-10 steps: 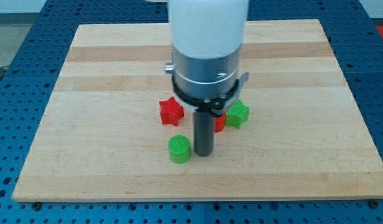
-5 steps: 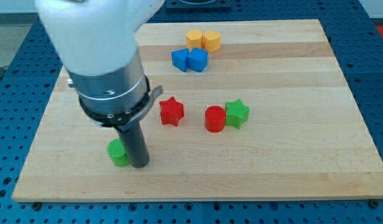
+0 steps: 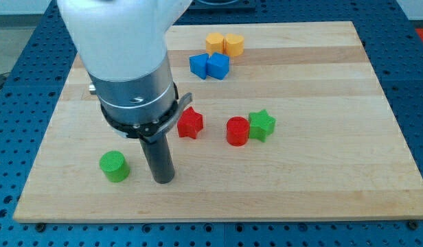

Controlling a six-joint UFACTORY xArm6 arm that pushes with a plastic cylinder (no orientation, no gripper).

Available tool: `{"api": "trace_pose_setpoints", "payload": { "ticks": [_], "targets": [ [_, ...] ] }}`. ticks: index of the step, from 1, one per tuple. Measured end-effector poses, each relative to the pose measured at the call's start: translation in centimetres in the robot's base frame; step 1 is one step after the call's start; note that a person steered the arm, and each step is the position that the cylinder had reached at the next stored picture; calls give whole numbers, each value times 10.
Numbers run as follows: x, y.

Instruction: Place a green circle to the bottom left corner of the board

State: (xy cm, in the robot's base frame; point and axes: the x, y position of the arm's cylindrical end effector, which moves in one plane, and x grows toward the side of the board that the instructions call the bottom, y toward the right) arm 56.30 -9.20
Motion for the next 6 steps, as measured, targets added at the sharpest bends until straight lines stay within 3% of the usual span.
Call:
{"api": "trace_pose_setpoints", "payload": {
  "ticks": [4, 5, 6],
  "targets": [
    [18, -47],
    [3, -19],
    [-39, -4]
  ]
}}
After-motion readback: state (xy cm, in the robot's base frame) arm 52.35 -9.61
